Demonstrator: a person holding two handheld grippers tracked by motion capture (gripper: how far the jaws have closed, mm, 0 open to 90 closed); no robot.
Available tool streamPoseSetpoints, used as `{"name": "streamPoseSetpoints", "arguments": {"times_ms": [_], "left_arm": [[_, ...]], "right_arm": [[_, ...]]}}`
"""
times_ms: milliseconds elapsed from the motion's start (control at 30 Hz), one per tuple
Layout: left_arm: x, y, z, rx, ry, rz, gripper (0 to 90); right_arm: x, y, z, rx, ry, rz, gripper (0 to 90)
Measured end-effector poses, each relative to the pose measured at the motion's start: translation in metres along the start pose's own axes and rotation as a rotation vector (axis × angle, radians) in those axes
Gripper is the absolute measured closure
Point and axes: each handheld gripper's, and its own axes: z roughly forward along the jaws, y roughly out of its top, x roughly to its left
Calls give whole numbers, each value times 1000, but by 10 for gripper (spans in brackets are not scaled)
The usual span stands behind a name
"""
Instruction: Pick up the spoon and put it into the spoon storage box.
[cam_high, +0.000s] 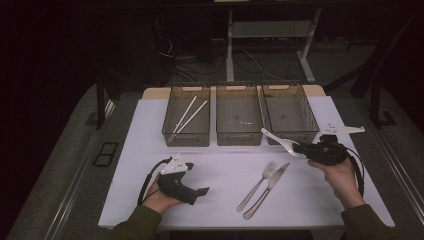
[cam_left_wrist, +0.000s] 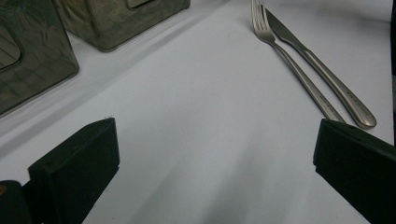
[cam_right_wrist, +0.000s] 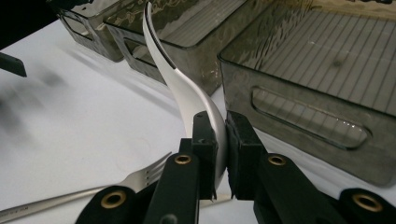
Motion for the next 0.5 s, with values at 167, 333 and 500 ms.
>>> {"name": "streamPoseSetpoints", "arguments": {"times_ms": [167, 333, 500], "left_arm": [[0, 0, -1, -6, -1, 0, 0], [0, 0, -1, -7, -1, 0, 0], [0, 0, -1, -13, -3, 1, 0]], "right_arm": [[2, 6, 6, -5, 3, -9, 826], [4, 13, 11, -10, 10, -16, 825], [5, 20, 16, -16, 8, -15, 826]]}}
